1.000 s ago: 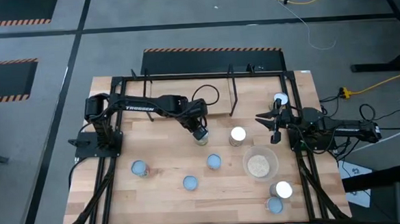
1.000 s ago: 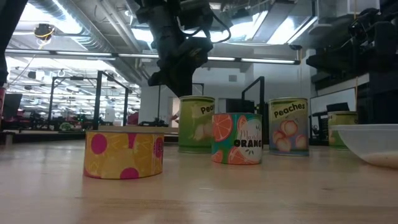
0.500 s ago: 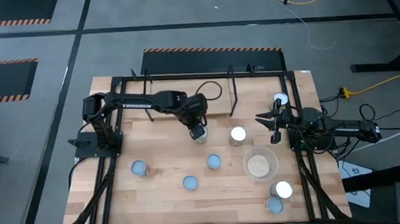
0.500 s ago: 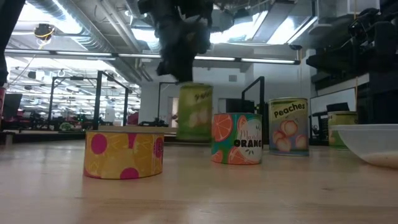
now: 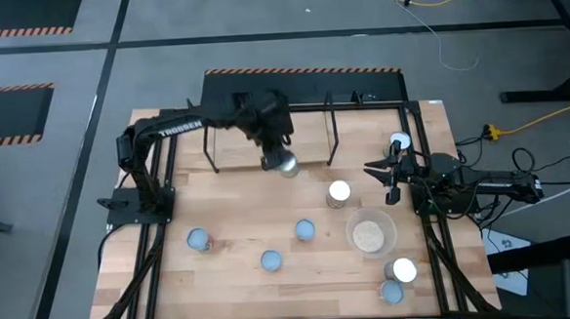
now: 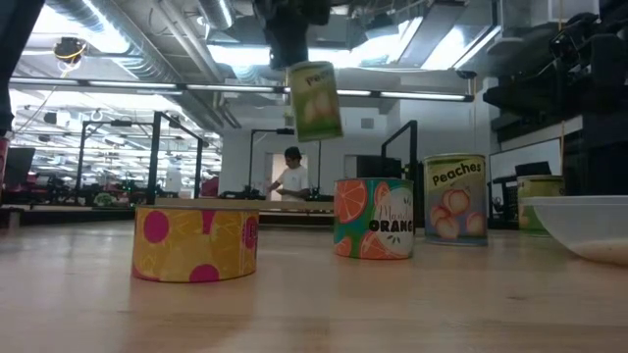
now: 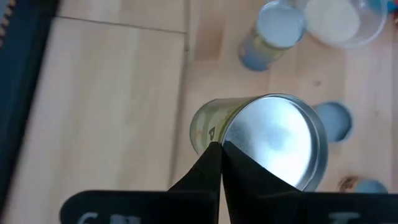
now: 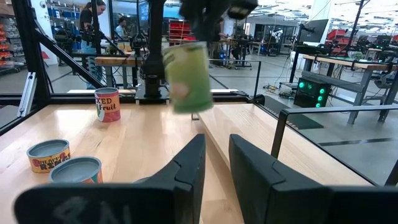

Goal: Pick and place cans onto a shelf
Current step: Put the canned pears on the shelf

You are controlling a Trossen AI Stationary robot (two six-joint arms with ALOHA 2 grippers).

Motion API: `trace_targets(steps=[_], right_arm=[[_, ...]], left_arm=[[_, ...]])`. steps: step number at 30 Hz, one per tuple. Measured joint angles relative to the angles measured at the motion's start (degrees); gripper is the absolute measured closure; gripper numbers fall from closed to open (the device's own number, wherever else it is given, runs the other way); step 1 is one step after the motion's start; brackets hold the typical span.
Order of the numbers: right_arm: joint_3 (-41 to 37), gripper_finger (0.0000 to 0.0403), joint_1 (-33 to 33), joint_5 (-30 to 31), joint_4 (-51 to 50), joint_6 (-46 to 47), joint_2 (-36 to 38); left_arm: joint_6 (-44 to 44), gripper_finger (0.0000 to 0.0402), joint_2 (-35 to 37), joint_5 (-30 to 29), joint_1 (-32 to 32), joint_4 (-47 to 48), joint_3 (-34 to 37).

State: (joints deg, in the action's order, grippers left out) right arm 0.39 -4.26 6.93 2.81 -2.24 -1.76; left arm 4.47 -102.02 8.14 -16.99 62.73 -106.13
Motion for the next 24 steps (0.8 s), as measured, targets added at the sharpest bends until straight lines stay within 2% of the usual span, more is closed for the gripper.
trace_targets(steps=[5, 11, 17, 20, 24], right_arm=[[0.0, 0.0325, 0.0, 0.0, 0.0, 0.0, 0.0], [0.0, 0.0325, 0.0, 0.0, 0.0, 0.0, 0.0], [0.0, 0.0325, 0.0, 0.0, 0.0, 0.0, 0.0], [0.0, 0.0325, 0.0, 0.0, 0.0, 0.0, 0.0], [0.0, 0.0325, 0.0, 0.0, 0.0, 0.0, 0.0]], left_arm=[[7.1, 0.0401, 0.1, 0.2, -5.6, 7.4, -5.2], [15.6, 0.0401, 0.1, 0.1, -14.6, 13.5, -6.4], [23.9, 0.0401, 0.0, 0.8, -22.9, 14.8, -6.4], [25.9, 0.0401, 0.0, 3.8, -26.6, 14.8, -6.4], [27.8, 0.0401, -0.6, 4.8, -30.1, 14.8, -6.4]])
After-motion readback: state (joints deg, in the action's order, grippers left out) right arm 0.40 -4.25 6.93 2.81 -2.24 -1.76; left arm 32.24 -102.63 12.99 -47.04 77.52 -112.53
